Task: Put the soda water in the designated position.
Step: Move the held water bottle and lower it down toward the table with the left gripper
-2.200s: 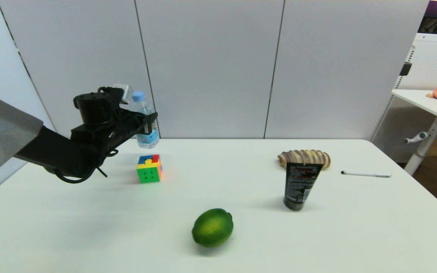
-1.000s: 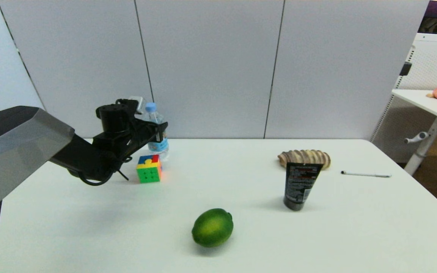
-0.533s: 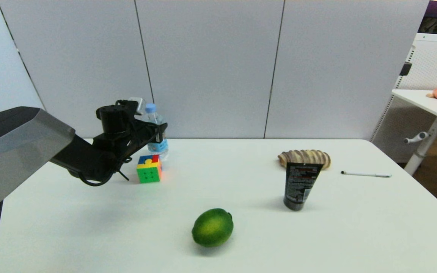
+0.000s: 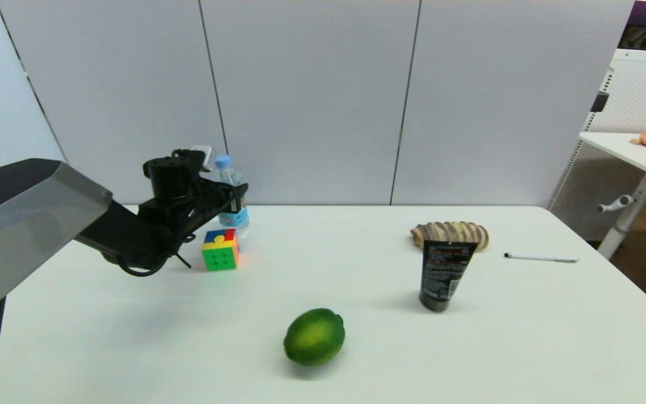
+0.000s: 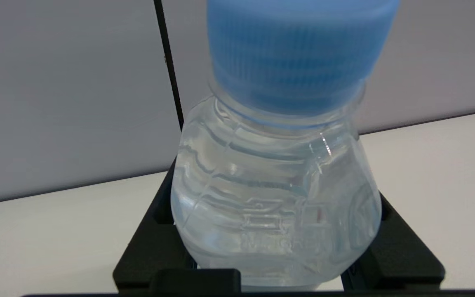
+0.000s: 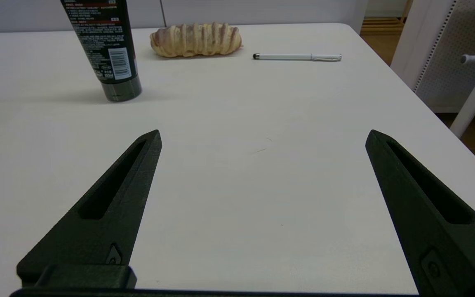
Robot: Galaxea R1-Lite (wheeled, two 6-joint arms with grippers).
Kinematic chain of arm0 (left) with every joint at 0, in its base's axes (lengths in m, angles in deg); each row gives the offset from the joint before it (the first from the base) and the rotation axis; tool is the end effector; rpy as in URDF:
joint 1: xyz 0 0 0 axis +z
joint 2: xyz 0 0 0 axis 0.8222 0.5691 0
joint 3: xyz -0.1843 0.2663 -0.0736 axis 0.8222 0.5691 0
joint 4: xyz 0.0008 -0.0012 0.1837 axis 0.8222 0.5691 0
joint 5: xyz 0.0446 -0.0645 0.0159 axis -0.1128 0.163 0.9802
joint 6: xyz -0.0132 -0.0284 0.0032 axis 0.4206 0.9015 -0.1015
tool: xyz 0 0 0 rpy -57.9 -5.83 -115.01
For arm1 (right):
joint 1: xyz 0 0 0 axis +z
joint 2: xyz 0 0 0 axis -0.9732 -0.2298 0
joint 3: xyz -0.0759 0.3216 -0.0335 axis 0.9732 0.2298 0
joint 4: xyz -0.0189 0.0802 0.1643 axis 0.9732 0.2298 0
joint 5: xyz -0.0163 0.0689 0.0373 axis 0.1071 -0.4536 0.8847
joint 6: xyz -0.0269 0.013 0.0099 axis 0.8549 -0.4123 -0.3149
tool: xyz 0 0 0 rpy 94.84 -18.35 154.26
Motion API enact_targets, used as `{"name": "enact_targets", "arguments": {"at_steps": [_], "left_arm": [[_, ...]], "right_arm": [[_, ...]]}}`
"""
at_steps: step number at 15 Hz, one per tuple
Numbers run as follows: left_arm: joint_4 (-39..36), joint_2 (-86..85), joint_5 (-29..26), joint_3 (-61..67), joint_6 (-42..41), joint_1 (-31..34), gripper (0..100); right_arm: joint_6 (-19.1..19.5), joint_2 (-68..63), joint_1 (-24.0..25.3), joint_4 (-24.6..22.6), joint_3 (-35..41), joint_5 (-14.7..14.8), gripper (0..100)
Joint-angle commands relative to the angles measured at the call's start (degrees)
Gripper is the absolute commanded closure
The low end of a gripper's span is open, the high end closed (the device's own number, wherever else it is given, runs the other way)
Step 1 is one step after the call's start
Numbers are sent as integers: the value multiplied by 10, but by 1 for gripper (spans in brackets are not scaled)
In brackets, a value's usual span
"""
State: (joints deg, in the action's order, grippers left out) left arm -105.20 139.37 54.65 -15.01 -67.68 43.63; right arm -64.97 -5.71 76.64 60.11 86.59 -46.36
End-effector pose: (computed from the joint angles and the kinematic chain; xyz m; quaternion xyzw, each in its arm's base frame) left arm 0.4491 -0.0954 0.1469 0.0035 0.0673 -0.1408 0.9877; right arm -0.0532 -0.0005 0.0749 0.0090 0.0016 -0.0106 0.9999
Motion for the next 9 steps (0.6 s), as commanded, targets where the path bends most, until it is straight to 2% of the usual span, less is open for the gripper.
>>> {"name": "enact_targets", "arguments": {"at_steps": [1, 9], "left_arm": [[-3, 6, 0, -2, 0, 0, 100], [-4, 3, 0, -3, -2, 1, 100]], "right_arm": [[0, 0, 0, 0, 0, 0, 0], [0, 0, 0, 0, 0, 0, 0]]}}
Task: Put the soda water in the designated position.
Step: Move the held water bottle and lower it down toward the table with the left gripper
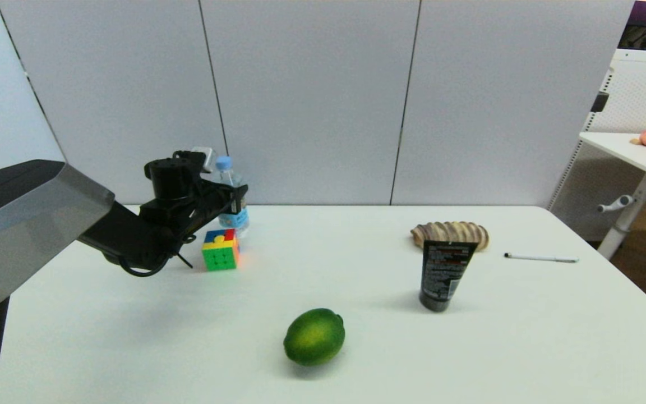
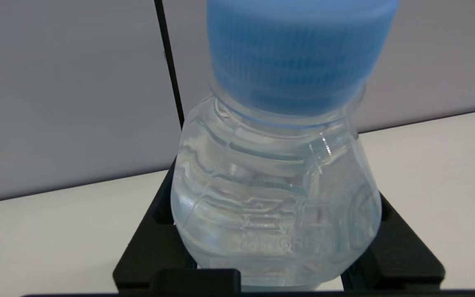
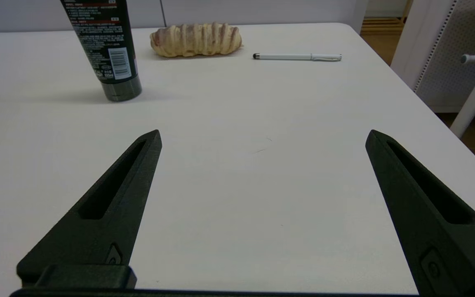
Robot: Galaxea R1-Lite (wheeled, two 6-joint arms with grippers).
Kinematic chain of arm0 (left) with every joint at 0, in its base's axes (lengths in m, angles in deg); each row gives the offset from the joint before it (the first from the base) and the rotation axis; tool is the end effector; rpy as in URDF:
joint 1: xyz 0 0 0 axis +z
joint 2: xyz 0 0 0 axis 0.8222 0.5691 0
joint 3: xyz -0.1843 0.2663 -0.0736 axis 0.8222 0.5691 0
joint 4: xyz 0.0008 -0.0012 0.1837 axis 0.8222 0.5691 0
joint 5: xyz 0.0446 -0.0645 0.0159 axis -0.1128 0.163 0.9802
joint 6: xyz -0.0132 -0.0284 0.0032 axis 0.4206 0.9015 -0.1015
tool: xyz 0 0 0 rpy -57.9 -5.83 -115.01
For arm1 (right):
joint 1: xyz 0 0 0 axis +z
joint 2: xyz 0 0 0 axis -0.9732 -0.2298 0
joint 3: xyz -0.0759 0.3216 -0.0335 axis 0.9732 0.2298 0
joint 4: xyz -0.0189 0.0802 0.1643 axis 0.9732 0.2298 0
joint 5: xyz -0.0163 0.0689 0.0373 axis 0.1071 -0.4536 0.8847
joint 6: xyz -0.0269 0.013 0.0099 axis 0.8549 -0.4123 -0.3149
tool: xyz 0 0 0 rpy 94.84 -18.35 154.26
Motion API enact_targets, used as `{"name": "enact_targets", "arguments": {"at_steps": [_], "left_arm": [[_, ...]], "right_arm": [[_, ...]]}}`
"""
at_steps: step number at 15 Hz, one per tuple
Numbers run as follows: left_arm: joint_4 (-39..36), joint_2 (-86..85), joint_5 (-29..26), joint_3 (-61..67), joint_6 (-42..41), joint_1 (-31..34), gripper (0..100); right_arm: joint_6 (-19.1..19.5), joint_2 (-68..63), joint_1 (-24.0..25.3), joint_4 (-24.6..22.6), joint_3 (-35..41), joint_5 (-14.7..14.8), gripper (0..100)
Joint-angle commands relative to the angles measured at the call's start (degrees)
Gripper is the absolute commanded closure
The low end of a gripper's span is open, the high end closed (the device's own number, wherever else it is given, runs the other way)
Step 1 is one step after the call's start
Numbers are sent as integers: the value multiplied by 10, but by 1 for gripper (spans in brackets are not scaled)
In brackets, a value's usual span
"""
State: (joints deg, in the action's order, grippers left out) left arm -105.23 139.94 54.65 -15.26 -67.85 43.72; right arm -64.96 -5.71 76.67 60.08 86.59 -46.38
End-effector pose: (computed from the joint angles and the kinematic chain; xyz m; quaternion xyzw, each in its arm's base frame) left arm 0.4512 -0.0951 0.1436 0.0051 0.0696 -0.1401 0.9877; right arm -0.0532 -0.0005 0.0750 0.0090 0.0014 -0.0102 0.9999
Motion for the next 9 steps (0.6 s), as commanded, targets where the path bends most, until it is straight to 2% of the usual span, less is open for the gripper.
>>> {"name": "enact_targets", "arguments": {"at_steps": [1, 2, 9], "left_arm": [[-4, -2, 0, -1, 0, 0, 100], [-4, -2, 0, 0, 0, 0, 0], [1, -30, 0, 8, -3, 1, 0]], "right_arm": [[0, 0, 0, 0, 0, 0, 0], [0, 0, 0, 0, 0, 0, 0], [0, 0, 0, 0, 0, 0, 0]]}}
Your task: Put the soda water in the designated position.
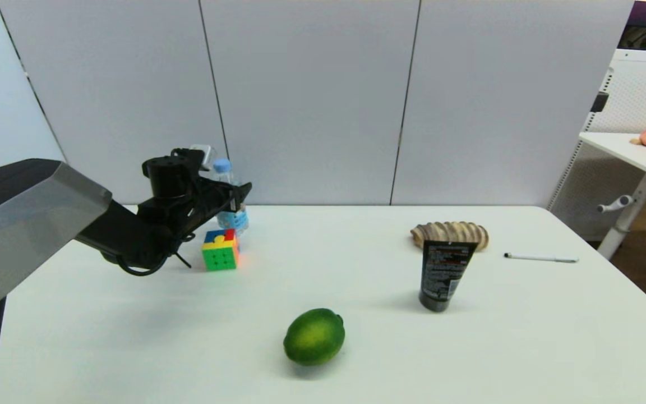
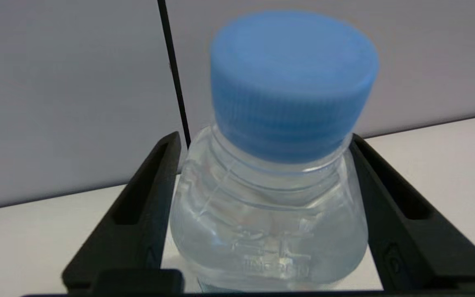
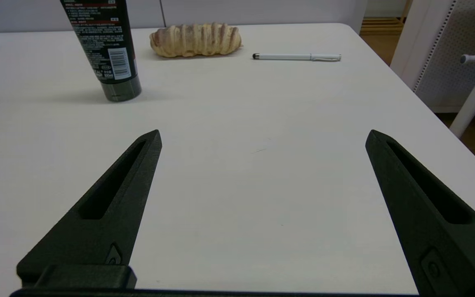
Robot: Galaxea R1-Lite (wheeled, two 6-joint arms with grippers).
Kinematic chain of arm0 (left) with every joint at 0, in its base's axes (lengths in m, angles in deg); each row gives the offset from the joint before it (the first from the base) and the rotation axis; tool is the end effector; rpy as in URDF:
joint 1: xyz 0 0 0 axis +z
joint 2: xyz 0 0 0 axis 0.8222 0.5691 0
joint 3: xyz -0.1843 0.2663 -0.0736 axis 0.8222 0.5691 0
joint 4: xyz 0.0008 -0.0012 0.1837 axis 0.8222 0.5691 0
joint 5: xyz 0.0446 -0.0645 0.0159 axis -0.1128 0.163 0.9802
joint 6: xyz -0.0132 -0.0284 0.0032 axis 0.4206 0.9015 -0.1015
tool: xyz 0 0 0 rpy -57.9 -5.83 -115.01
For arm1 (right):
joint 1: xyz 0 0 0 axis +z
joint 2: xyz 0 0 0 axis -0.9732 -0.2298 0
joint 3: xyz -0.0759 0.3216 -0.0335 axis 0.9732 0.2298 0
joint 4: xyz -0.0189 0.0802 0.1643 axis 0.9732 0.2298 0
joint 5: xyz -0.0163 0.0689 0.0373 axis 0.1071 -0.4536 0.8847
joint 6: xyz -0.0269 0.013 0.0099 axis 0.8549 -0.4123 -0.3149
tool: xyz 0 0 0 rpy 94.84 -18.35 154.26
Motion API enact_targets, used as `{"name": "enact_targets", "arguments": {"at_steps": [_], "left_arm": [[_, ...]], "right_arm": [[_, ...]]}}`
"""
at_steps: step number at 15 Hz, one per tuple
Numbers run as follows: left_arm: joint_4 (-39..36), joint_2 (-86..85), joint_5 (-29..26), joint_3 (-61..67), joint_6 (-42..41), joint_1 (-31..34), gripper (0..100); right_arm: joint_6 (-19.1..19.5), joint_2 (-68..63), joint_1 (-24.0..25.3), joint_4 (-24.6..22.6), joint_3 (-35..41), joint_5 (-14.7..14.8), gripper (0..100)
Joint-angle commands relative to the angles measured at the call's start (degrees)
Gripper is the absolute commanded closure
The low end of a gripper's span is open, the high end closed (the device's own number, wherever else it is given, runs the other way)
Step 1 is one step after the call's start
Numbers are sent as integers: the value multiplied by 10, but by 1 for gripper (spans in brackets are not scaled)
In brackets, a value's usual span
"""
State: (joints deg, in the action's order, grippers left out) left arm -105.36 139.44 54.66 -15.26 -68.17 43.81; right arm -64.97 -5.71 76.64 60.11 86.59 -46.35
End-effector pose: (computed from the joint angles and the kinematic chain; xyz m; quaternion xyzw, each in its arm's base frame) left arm 0.4501 -0.0941 0.1478 0.0075 0.0638 -0.1395 0.9881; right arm -0.0532 -0.0005 0.0749 0.0090 0.0016 -0.0107 0.9999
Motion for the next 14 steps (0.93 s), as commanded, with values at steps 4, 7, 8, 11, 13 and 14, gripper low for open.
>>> {"name": "enact_targets", "arguments": {"at_steps": [4, 7, 8, 11, 13, 14], "left_arm": [[48, -190, -5, 118, -4, -3, 0], [103, -391, -4, 251, 0, -4, 0], [120, -478, -3, 309, 2, -4, 0], [136, -682, -4, 439, 24, -3, 0], [186, -809, -3, 494, 32, -1, 0], [221, -855, -2, 502, 33, 2, 0]], "right_arm": [[0, 0, 0, 0, 0, 0, 0], [0, 0, 0, 0, 0, 0, 0], [0, 0, 0, 0, 0, 0, 0], [0, 0, 1, 0, 0, 0, 0], [0, 0, 1, 0, 0, 0, 0], [0, 0, 1, 0, 0, 0, 0]]}}
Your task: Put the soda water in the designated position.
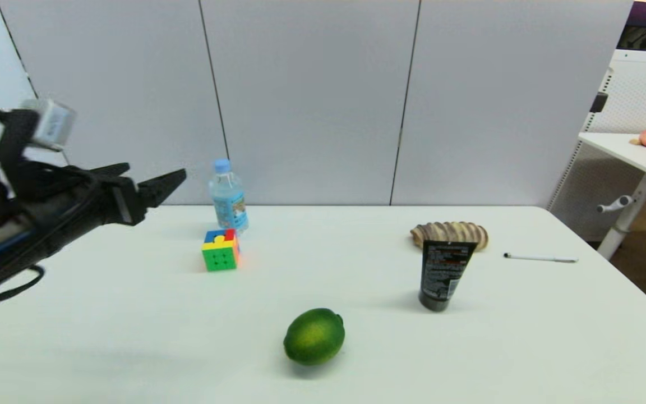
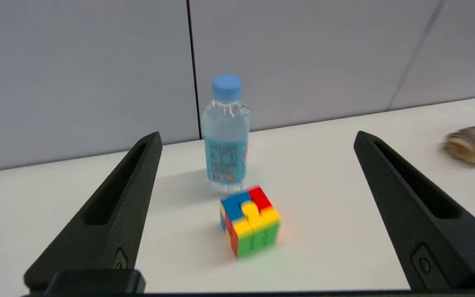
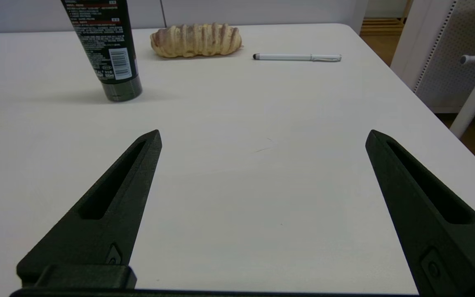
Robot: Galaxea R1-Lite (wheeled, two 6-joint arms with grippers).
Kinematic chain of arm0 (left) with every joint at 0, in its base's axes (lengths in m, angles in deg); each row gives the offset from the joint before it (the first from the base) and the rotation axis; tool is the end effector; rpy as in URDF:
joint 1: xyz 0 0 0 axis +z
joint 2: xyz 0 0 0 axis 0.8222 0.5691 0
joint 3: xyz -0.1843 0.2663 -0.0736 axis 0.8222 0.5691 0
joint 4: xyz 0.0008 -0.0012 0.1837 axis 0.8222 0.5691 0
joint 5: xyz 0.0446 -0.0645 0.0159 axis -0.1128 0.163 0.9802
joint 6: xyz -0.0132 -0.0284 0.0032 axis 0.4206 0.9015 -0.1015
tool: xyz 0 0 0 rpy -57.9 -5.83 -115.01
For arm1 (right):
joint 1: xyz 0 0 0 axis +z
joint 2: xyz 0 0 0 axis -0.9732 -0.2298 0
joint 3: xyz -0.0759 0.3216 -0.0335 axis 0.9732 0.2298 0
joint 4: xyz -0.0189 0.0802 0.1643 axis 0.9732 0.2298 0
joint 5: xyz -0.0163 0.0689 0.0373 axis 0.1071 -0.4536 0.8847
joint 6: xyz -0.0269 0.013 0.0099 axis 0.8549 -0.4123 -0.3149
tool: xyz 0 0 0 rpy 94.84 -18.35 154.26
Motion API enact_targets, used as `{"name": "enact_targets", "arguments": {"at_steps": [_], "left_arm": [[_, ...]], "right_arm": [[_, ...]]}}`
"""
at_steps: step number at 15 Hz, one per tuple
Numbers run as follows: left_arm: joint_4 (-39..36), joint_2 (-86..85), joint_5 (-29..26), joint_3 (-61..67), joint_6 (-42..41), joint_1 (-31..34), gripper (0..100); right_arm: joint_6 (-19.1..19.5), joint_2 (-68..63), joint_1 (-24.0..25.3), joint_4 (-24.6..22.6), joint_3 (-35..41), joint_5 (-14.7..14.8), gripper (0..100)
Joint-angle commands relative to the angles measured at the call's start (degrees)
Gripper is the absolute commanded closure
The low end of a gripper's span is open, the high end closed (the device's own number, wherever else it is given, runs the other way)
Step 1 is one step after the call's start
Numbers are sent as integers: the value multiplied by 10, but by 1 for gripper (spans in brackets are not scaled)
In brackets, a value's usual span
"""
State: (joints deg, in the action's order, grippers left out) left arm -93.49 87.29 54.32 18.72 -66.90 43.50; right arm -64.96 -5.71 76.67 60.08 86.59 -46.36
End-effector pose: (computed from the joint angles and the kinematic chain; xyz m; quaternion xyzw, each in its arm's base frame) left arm 0.1940 -0.0433 0.2659 -0.0068 0.0105 -0.1451 0.9893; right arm -0.0532 -0.0005 0.0750 0.0090 0.0014 -0.0104 0.9999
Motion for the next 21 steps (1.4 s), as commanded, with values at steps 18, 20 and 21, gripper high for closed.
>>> {"name": "enact_targets", "arguments": {"at_steps": [18, 20, 21], "left_arm": [[323, -717, 5, 339, -18, 117, 0], [387, -745, 58, 338, -18, 118, 0], [403, -745, 58, 335, -18, 118, 0]], "right_arm": [[0, 0, 0, 0, 0, 0, 0], [0, 0, 0, 0, 0, 0, 0], [0, 0, 0, 0, 0, 1, 0]]}}
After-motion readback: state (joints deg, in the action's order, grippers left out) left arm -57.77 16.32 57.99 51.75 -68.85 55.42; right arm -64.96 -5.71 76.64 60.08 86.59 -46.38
